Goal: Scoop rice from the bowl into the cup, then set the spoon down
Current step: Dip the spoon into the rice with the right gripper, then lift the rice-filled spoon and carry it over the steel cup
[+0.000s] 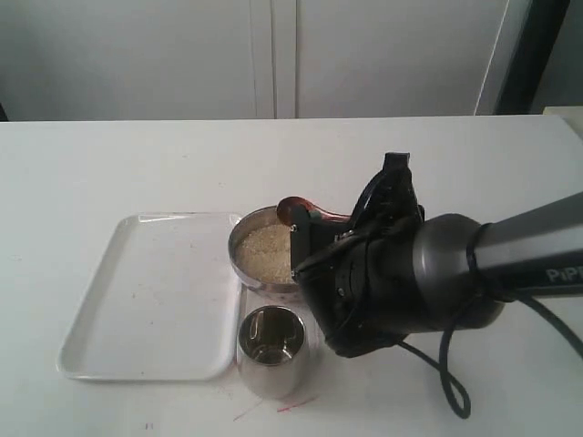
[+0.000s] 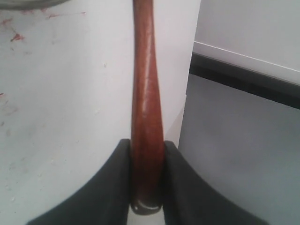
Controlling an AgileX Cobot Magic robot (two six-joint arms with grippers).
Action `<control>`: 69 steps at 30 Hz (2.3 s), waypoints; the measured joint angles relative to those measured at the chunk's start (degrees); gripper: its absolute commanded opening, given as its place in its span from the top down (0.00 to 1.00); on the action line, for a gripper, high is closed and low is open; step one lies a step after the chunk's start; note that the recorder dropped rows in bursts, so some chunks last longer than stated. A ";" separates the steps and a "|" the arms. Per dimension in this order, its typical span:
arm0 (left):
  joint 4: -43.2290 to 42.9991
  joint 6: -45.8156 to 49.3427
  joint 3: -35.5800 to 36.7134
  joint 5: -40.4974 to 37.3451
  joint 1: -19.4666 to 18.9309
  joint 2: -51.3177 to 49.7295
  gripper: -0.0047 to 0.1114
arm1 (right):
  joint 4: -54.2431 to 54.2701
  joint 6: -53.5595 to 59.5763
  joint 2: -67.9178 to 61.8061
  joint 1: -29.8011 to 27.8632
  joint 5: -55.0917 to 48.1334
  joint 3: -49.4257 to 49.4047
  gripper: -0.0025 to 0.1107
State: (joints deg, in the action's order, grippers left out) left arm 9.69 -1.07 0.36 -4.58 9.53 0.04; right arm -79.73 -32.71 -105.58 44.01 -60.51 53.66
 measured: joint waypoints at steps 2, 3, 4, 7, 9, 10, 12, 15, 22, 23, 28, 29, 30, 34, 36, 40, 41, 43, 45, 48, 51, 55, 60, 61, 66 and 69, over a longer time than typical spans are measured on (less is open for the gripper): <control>0.00 0.00 0.00 0.00 0.00 0.00 0.84 | 0.00 0.00 -0.04 -0.20 0.61 1.01 0.98; 0.00 0.00 0.00 0.00 0.00 0.00 0.84 | 0.00 0.13 -0.26 -0.36 0.75 1.26 0.98; 0.00 0.00 0.00 0.00 0.00 0.00 0.84 | 0.00 0.48 -0.41 -0.36 0.75 1.79 0.98; 0.00 0.00 0.00 0.00 0.00 0.00 0.84 | 0.24 0.91 -1.38 -0.45 1.21 2.45 0.98; 0.00 0.00 0.00 0.00 0.00 0.00 0.84 | 0.24 1.14 -1.91 -0.45 1.41 2.60 0.98; 0.00 0.00 0.00 0.00 0.00 0.00 0.84 | 0.24 1.14 -2.30 -0.45 1.44 2.60 0.98; 0.00 0.00 0.00 0.00 0.00 0.00 0.84 | 0.39 1.14 -2.85 -0.45 1.44 2.60 0.98; 0.00 0.00 0.00 0.00 0.00 0.00 0.84 | 0.61 1.14 -3.62 -0.45 1.33 2.60 0.98; 0.00 0.00 0.00 0.00 0.00 0.00 0.84 | 1.71 1.38 -3.84 -0.45 0.99 2.60 0.98; 0.00 0.00 0.00 0.00 0.00 0.00 0.84 | 1.80 1.64 -3.84 -0.45 0.99 2.60 0.98; 0.00 0.00 0.00 0.00 0.00 0.00 0.84 | 2.29 2.40 -3.84 -0.45 0.99 2.73 0.98; 0.00 0.00 0.00 0.00 0.00 0.00 0.84 | 2.54 2.40 -3.84 -0.45 0.99 2.73 0.98; 0.00 0.00 0.00 0.00 0.00 0.00 0.84 | 2.65 2.53 -3.84 -0.45 0.99 2.73 0.98; 0.00 0.00 0.00 0.00 0.00 0.00 0.84 | 3.49 3.48 -3.84 -0.45 0.99 2.77 0.98; 0.00 0.00 0.00 0.00 0.00 0.00 0.84 | 4.35 3.77 -3.84 -0.45 1.36 2.77 0.98; 0.00 0.00 0.00 0.00 0.00 0.00 0.84 | 5.57 4.70 -3.84 -0.45 1.90 2.77 0.98; 0.00 0.00 0.00 0.00 0.00 0.00 0.84 | 5.93 5.16 -3.84 -0.45 1.90 2.90 0.98; 0.00 0.00 0.00 0.00 0.00 0.00 0.84 | 7.15 6.45 -3.84 -0.45 1.90 3.59 0.98; 0.00 0.00 0.00 0.00 0.00 0.00 0.84 | 8.47 7.43 -3.84 -0.45 1.90 4.32 0.98; 0.00 0.00 0.00 0.00 0.00 0.00 0.84 | 11.90 10.67 -3.84 -0.45 1.90 6.47 0.98; 0.00 0.00 0.00 0.00 0.00 0.00 0.84 | 15.70 13.64 -3.84 -0.45 1.90 8.04 0.98; 0.00 0.00 0.00 0.00 0.00 0.00 0.84 | 22.85 17.81 -3.84 -0.45 1.90 11.03 0.98; 0.00 0.00 0.00 0.00 0.00 0.00 0.84 | 30.07 23.02 -3.84 -0.76 1.48 14.82 0.98; 0.00 0.00 0.00 0.00 0.00 0.00 0.84 | 32.35 24.46 -3.84 -1.48 1.25 15.48 0.98; 0.00 0.00 0.00 0.00 0.00 0.00 0.84 | 41.81 29.40 -1.64 -5.91 1.53 15.89 0.98; 0.00 0.00 0.00 0.00 0.00 0.00 0.84 | 48.31 32.39 0.81 -8.50 2.65 15.89 0.98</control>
State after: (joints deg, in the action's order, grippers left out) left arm 9.69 -1.07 0.36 -4.58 9.53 0.04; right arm -31.42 -0.32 -104.76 35.52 -57.87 69.54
